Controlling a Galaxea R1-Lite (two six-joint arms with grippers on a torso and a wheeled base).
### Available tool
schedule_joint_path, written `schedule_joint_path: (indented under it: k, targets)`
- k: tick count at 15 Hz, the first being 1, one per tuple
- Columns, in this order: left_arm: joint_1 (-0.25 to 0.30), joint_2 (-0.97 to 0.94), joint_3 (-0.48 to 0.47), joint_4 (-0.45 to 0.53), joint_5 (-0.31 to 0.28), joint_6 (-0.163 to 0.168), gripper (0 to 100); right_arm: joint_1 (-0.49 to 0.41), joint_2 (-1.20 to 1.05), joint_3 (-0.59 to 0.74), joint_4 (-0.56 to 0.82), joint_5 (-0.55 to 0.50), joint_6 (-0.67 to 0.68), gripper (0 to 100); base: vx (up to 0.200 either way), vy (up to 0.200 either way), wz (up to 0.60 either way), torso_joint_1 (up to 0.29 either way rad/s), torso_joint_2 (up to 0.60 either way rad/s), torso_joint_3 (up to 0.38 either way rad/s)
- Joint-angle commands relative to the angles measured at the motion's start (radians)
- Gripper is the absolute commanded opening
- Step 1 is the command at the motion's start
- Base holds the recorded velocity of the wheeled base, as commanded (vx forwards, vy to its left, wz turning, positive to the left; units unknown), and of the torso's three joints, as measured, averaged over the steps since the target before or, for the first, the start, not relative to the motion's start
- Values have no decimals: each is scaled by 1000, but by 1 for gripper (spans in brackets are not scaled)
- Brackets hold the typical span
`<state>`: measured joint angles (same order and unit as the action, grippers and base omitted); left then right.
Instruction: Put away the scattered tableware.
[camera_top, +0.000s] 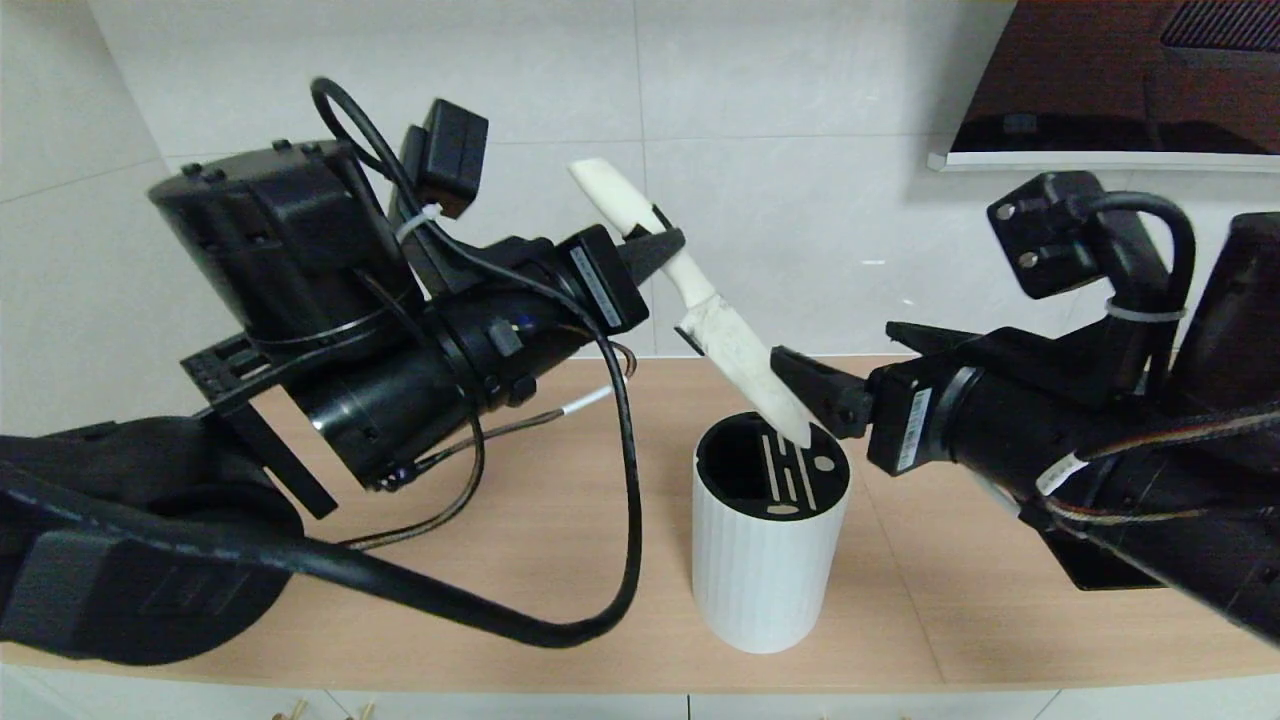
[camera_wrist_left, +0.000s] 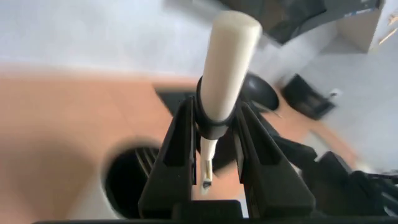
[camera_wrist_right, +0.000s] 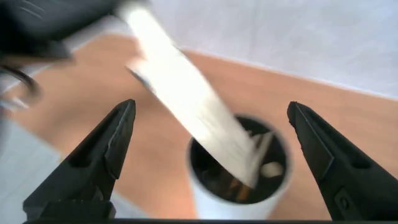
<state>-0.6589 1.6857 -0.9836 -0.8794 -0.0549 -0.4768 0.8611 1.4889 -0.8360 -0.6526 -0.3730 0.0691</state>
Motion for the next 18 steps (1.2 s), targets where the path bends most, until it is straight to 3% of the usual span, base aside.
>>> schedule_joint_path:
  k: [1,4,5,6,8,10,15,18]
  targets:
    - [25,-14,-41,-7,-2,86,0,-40,-56,-2,4,0,-2,100,0,0,0,0,0,0]
    - [30,6,54,-78,-17,170,0,-79,-68,-3,4,0,-2,100,0,0,0,0,0,0]
    - [45,55,56,-135,-19,228,0,-80,-67,-2,4,0,-2,100,0,0,0,0,0,0]
    - [56,81,56,-205,-22,267,0,-80,-64,0,4,0,-2,100,0,0,0,0,0,0]
    - [53,123,52,-308,-26,279,0,-80,-59,-2,4,0,-2,100,0,0,0,0,0,0]
    - [33,127,57,-331,-43,282,0,-82,-55,-2,5,0,-2,100,0,0,0,0,0,0]
    - [-14,124,128,-349,-54,391,0,-82,-44,0,4,0,-2,100,0,0,0,0,0,0]
    - [-33,153,137,-360,-56,394,0,-82,-42,1,4,0,-2,100,0,0,0,0,0,0]
